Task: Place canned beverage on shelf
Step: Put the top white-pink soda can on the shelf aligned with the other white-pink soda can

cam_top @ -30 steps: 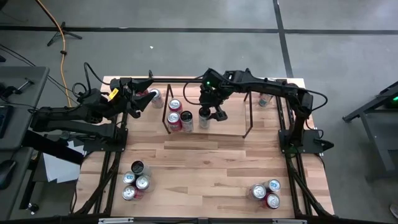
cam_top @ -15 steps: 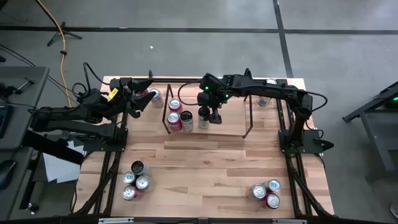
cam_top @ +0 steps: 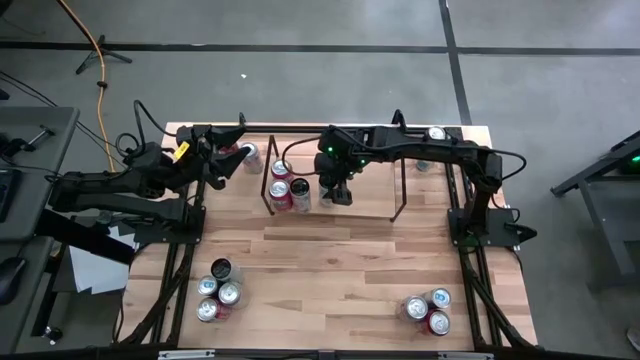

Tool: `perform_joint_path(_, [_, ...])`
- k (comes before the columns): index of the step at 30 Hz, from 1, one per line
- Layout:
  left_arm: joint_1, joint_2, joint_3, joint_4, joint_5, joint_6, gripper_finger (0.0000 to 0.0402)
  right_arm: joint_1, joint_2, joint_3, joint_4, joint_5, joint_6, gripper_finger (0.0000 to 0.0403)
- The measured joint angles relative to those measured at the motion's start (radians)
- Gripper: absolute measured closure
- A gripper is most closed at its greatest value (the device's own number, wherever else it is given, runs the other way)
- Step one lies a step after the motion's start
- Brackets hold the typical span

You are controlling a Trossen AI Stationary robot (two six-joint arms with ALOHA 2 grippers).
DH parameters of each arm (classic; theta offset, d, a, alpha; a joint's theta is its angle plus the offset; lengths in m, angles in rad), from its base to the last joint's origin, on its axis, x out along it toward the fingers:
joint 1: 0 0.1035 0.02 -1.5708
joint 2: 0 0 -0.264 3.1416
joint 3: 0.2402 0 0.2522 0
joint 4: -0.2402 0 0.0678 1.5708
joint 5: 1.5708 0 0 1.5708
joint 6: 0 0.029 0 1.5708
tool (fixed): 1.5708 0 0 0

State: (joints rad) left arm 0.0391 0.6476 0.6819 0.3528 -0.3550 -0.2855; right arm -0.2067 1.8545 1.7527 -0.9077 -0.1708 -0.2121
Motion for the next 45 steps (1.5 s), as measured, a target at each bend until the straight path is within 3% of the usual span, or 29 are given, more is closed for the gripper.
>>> perform_joint_path(11, [0.0,-0.007,0.0,0.021,0.0,0.0,0.0064,0.01,0.0,0.0,0.0,0.069,0.324,0.0039])
perform_joint_path(25, [0.0,-0.007,0.0,0.045,0.035,-0.018,0.0064,0.024,0.0,0.0,0.0,0.077,0.505,0.0039])
perform_joint_path(45, [0.079,-0.007,0.063,-0.035,0.108,-0.001,0.0064,0.055,0.0,0.0,-0.046,0.22,0.796,0.0039])
